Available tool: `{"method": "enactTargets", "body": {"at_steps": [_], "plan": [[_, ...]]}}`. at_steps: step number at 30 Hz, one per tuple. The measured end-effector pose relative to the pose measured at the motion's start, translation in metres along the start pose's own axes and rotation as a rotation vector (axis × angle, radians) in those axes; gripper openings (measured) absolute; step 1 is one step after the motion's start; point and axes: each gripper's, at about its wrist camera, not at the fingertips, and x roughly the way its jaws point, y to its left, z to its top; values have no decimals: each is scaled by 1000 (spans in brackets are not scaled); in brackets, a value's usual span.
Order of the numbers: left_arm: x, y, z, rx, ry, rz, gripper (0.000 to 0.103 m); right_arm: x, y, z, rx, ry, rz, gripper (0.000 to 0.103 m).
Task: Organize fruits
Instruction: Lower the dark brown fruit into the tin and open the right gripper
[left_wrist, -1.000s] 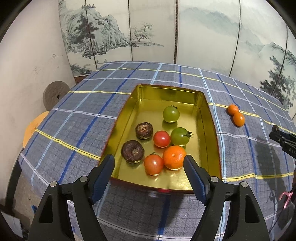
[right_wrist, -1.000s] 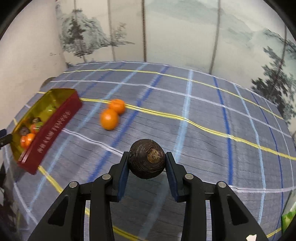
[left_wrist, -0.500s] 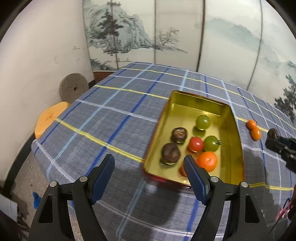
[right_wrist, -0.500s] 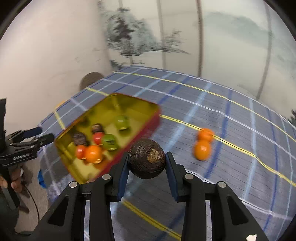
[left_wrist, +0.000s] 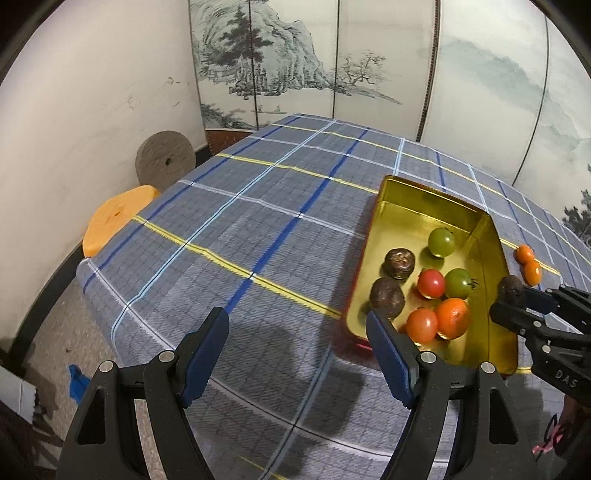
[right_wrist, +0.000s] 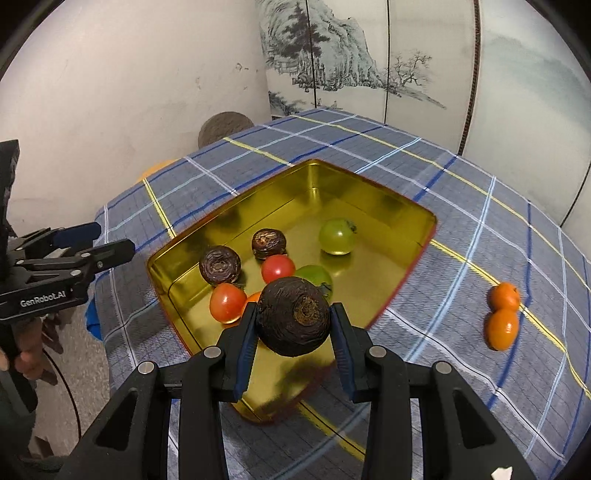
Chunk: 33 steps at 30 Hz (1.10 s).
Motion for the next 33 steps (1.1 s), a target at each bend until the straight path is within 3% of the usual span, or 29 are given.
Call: {"method": "enactTargets", "body": {"at_steps": [15,33], "plan": [[9,17,-2,-11,30,26,77,44,16,23,-32,37,1,36],[11,4,1,49,34,8,77,45,21,26,-55,26,-21,37]]}}
